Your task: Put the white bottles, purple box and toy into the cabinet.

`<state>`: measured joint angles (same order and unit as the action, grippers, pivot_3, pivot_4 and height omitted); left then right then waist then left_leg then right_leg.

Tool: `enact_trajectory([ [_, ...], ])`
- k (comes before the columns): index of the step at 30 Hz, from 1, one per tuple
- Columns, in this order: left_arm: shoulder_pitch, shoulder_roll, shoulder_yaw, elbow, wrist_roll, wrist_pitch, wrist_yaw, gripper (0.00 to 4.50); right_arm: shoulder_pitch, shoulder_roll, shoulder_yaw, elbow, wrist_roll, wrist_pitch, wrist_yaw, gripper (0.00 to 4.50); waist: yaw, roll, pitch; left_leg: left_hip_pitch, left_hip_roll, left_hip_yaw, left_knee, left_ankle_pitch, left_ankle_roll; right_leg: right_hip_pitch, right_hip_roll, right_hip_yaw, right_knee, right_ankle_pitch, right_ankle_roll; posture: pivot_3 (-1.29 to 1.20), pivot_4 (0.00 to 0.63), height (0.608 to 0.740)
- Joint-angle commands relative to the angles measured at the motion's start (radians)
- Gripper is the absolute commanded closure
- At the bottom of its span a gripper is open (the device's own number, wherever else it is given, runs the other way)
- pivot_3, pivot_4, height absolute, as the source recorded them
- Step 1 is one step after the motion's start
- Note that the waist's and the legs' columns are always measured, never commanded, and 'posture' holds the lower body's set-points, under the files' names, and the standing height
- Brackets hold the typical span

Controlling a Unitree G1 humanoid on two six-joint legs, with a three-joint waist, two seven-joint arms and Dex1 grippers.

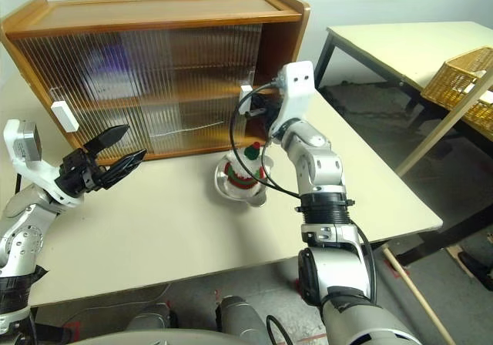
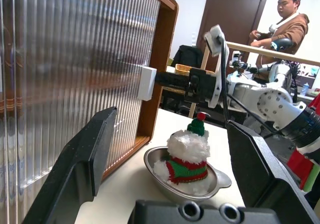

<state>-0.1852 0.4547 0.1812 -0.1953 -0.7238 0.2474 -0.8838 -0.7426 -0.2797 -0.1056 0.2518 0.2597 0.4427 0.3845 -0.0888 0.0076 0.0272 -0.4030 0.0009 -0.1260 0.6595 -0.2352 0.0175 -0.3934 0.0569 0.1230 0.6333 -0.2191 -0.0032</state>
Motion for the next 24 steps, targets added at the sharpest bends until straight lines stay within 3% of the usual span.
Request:
enact_trajectory([
  [1,0.003,-0.004,-0.007,-0.019,0.018,-0.006,0.007,0.0,-0.014,0.019,0.02,-0.041,0.01,0.077,-0.014,4.47,0.001,0.0,0.0,0.0,0.0,0.0,0.0,0.0,0.0,0.0,0.0,0.0,0.0,0.0,0.0,-0.11,0.015,0.74],
  [10,0.013,-0.015,-0.005,-0.035,0.024,-0.009,0.021,0.0,-0.016,0.068,0.047,-0.06,0.016,0.154,-0.016,4.47,0.002,0.0,0.0,0.0,0.0,0.0,0.0,0.0,0.0,-0.001,0.0,0.0,0.0,0.0,-0.001,-0.09,0.015,0.74],
  [24,0.043,-0.013,0.006,-0.066,0.02,-0.006,0.047,0.0,-0.052,0.174,0.072,0.014,0.033,0.125,0.039,4.47,0.015,0.0,0.0,0.0,0.001,0.0,-0.001,0.0,0.0,-0.002,0.001,0.0,0.001,-0.001,-0.003,-0.06,0.016,0.74],
])
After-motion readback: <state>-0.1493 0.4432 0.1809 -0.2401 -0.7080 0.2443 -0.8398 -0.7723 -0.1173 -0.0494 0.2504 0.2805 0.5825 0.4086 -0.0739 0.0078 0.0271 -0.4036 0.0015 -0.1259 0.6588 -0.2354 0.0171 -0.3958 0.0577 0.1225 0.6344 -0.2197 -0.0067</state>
